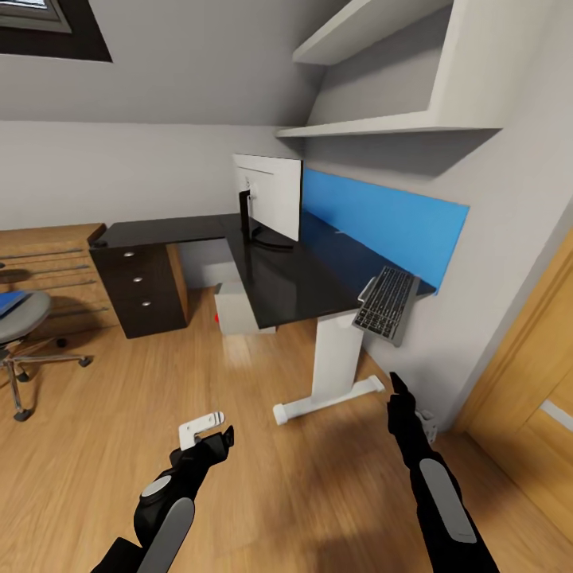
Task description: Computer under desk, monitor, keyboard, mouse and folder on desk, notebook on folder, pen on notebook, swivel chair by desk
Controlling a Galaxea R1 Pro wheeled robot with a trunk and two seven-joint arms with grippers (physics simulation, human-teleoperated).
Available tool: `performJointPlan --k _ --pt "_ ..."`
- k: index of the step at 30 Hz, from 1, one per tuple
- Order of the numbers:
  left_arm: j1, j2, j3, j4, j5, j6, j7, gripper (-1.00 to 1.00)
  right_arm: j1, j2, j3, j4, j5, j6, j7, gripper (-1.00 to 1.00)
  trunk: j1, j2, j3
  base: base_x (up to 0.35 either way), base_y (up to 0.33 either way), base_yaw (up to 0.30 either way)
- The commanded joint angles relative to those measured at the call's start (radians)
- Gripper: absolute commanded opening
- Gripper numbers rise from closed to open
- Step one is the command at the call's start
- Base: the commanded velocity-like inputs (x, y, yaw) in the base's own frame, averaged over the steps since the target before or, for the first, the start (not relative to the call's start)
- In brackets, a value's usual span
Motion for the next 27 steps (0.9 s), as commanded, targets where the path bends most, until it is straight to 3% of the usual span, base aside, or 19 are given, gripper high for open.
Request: performJointPlan --k 1,21,27 --pt "-0.001 0.001 -0.002 -0.001 0.008 0.001 0.009 1.00 -0.001 0.001 -0.003 0.000 -0.010 0.005 0.004 1.00 0.000 0.000 -0.001 0.212 0.000 0.000" --pt "-0.001 0.001 -0.002 0.001 0.007 0.002 0.009 1.00 -0.001 0.000 -0.003 0.003 -0.010 0.005 0.001 1.00 0.000 0.000 -0.001 0.300 0.000 0.000" --pt "-0.001 0.001 -0.002 0.013 0.006 0.002 0.009 1.00 -0.001 -0.002 -0.003 0.002 -0.010 0.005 0.006 1.00 0.000 0.000 -0.001 0.133 0.000 0.000"
